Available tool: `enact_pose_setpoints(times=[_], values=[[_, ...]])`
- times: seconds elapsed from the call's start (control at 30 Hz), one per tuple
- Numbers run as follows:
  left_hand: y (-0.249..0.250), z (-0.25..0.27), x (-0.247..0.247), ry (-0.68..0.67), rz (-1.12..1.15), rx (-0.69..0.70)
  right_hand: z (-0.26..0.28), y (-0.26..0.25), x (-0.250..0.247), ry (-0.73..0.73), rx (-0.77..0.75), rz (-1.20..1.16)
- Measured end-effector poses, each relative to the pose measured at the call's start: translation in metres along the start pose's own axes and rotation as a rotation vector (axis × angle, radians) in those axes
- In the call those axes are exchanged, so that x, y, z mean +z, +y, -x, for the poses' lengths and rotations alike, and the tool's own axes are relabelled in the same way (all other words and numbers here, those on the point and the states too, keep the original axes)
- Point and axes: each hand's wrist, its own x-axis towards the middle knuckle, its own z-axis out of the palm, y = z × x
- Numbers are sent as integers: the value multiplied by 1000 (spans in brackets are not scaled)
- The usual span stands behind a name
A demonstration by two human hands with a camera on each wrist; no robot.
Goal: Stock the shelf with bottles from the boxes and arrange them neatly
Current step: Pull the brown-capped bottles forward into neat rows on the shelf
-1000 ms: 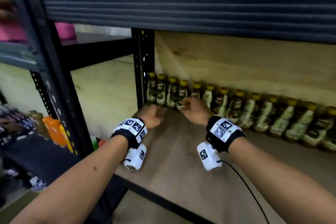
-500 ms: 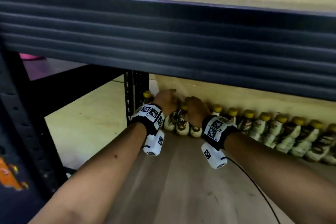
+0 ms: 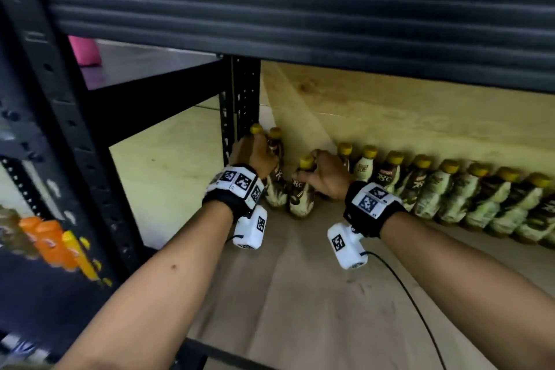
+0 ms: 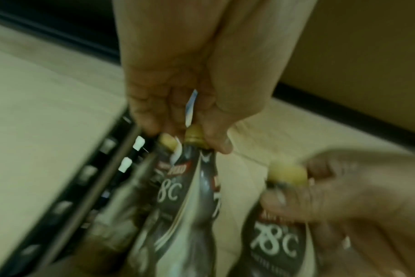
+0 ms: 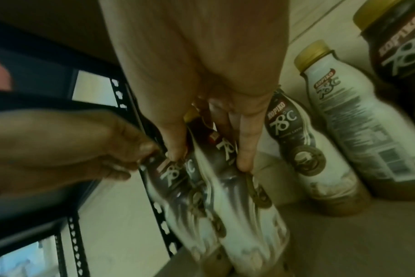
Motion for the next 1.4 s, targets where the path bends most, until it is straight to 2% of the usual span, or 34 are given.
enact_pose_setpoints(times=[0.07,0.17,0.27,0.37,0.5,0.67,0.7,0.77,0.83,0.9,1.0,1.07,1.13,1.23,1.4], values=[[-15,8,-8,8,-11,-61,2,-9,6,-24,12,-72],[-32,17,-18,4,19,-147,7,-24,19,-99,-48,-143],[-36,21,-20,-9,88,-147,8,-36,33,-147,-98,-234],[-35,28,-25,-10,180,-158,7,-40,38,-136,-154,-215],[-32,37,-24,-45,176,-130,4,-29,35,-164,-175,-207],[-28,46,-10,-41,173,-55,12,-24,8,-416,-235,-393],[-27,46,-8,-48,180,-42,9,-24,0,-413,-259,-441],[-24,45,-5,-73,189,-24,-8,-24,-12,-269,-273,-506],[-21,45,0,-62,193,-20,-32,-22,-19,-61,-141,-520],[-23,45,5,-12,207,-38,-52,-19,-20,33,-35,-409],[-30,43,5,51,211,-69,-68,-7,-6,-72,31,-39],[-31,40,3,32,183,-77,-61,1,7,-201,125,-56],[-30,36,4,14,178,-81,-59,5,18,-248,158,-122],[-28,34,6,17,201,-85,-60,-7,17,-239,143,-176],[-27,36,6,14,220,-73,-71,-26,8,-142,-13,-121]])
